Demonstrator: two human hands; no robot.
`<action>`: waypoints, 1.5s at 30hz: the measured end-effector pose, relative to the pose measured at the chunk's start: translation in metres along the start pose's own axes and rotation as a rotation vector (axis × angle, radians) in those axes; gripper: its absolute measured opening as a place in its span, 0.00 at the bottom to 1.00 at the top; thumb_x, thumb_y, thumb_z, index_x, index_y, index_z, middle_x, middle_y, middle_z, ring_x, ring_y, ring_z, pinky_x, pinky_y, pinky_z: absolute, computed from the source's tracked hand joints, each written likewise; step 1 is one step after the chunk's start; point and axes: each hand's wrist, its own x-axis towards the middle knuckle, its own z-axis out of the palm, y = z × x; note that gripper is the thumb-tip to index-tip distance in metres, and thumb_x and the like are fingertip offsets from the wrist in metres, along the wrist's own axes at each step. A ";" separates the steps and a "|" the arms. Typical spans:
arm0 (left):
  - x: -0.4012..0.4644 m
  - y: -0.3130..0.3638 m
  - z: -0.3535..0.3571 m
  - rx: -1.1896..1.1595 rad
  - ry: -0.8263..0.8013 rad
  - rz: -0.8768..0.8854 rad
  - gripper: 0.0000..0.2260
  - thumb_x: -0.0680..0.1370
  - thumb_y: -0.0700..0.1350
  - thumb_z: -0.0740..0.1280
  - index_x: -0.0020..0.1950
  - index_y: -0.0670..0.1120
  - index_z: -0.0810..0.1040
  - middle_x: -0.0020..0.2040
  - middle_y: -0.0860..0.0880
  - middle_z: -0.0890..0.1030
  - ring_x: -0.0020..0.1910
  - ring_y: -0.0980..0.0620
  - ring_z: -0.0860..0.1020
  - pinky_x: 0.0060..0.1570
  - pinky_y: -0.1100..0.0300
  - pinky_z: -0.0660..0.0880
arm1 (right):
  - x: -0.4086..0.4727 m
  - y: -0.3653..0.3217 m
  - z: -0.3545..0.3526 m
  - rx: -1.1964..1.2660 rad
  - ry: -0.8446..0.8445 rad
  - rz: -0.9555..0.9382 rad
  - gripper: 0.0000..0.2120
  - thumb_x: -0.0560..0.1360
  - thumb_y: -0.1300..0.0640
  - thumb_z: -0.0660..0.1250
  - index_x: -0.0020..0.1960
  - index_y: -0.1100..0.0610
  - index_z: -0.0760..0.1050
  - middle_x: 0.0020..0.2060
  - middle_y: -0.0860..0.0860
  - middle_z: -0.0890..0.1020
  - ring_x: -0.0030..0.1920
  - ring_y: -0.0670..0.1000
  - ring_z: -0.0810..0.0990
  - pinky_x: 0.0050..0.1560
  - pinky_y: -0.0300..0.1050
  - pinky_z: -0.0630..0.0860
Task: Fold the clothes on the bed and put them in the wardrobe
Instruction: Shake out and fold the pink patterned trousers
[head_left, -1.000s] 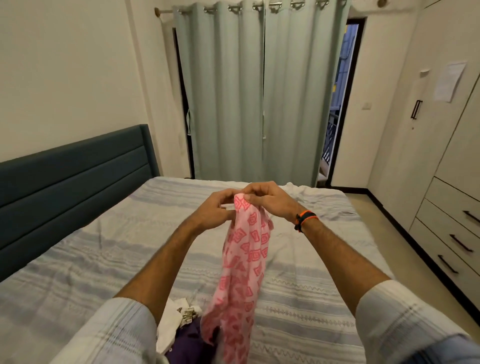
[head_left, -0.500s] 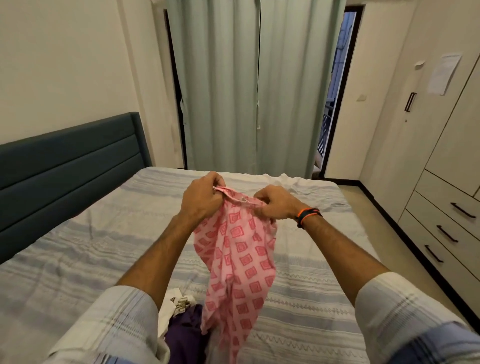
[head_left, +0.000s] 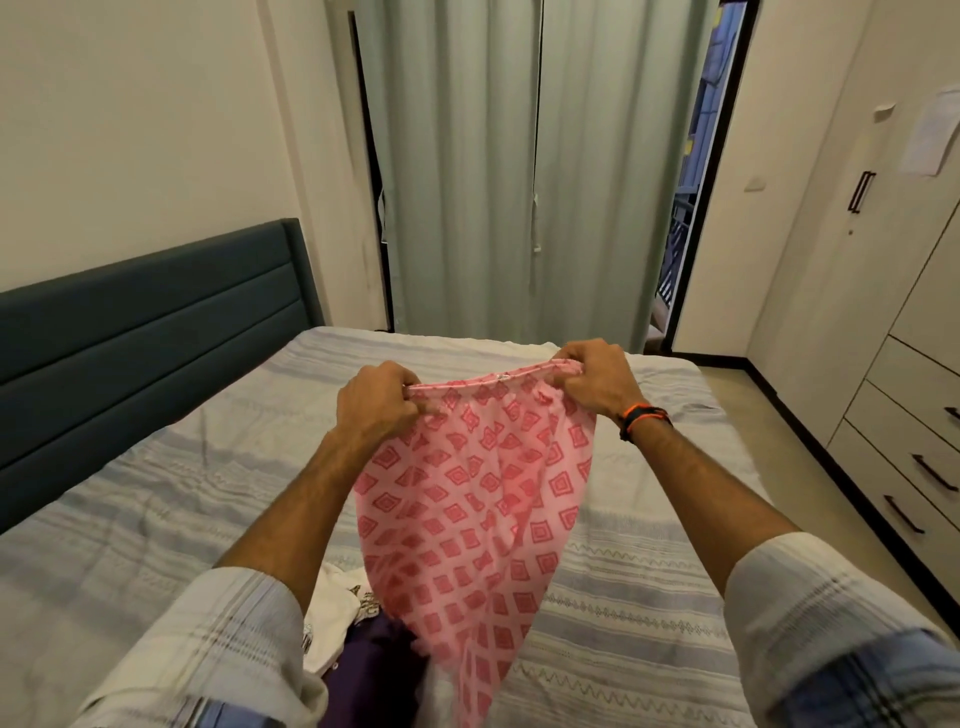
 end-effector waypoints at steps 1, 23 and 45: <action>0.001 -0.001 -0.002 -0.023 0.012 -0.013 0.10 0.71 0.60 0.74 0.41 0.54 0.82 0.31 0.54 0.82 0.32 0.56 0.80 0.34 0.61 0.75 | 0.000 0.004 -0.002 0.065 0.017 0.020 0.05 0.71 0.58 0.75 0.46 0.53 0.84 0.38 0.47 0.83 0.39 0.46 0.78 0.35 0.28 0.69; 0.010 0.009 0.013 -0.851 0.080 -0.119 0.10 0.79 0.48 0.68 0.48 0.42 0.84 0.41 0.44 0.86 0.40 0.45 0.85 0.43 0.53 0.82 | -0.013 0.037 -0.019 0.969 -0.144 0.125 0.07 0.77 0.61 0.68 0.52 0.60 0.83 0.45 0.57 0.86 0.45 0.53 0.85 0.45 0.44 0.82; -0.019 0.076 0.079 -0.500 0.163 -0.213 0.11 0.76 0.48 0.69 0.41 0.41 0.84 0.36 0.46 0.83 0.35 0.49 0.79 0.32 0.62 0.67 | -0.030 -0.027 0.061 0.310 0.089 0.180 0.16 0.73 0.56 0.68 0.29 0.62 0.73 0.27 0.56 0.79 0.30 0.52 0.73 0.32 0.49 0.71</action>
